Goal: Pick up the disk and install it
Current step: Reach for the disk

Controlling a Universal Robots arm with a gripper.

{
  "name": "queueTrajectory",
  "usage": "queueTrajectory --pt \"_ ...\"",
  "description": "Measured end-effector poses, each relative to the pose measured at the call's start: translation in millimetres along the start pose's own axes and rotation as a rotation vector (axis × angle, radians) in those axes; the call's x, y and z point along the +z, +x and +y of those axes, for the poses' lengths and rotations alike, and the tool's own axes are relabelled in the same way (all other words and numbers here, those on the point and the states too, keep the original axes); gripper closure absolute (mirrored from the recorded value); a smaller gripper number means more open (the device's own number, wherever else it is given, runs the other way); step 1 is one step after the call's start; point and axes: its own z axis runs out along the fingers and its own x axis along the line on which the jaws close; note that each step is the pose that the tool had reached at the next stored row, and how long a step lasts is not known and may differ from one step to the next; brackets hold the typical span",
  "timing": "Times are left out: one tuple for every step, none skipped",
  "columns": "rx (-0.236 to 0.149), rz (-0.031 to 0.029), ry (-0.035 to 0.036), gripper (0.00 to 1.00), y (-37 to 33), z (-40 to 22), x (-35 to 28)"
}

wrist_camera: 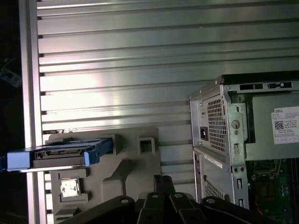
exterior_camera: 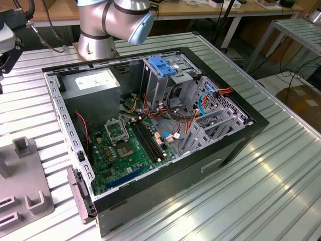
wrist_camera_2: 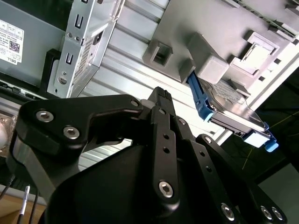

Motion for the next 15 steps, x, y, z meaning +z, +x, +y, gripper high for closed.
queueTrajectory --pt "0.000 0.0000 0.0000 0.90 1.6 -0.1 0.0" --pt "0.000 0.0001 0.0001 0.90 4.0 -0.3 -0.2" --pt "0.000 0.0001 0.0001 0.90 6.1 -0.5 -0.2" --pt "0.000 0.0000 0.0000 0.90 9.2 -0.7 -0.2" --pt "0.000 0.0001 0.0001 0.90 12.1 -0.8 -0.3" --pt "0.000 0.0000 0.0000 0.90 14.3 -0.8 -0.3" --pt "0.000 0.0000 0.0000 0.90 16.6 -0.6 -0.4" --pt "0.000 0.0000 0.0000 0.90 18.9 -0.3 -0.4" --pt "0.000 0.0000 0.0000 0.90 22.7 0.3 -0.4" --pt "0.000 0.0000 0.0000 0.90 25.1 0.8 -0.5" --pt "0.000 0.0001 0.0001 0.90 26.7 1.2 -0.5" --pt "0.000 0.0001 0.0000 0.90 29.5 2.0 -0.5" --pt "0.000 0.0001 0.0001 0.90 31.7 2.5 -0.6" --pt "0.000 0.0001 0.0001 0.90 34.2 3.0 -0.6" --pt "0.000 0.0000 0.0000 0.90 37.1 3.6 -0.6"
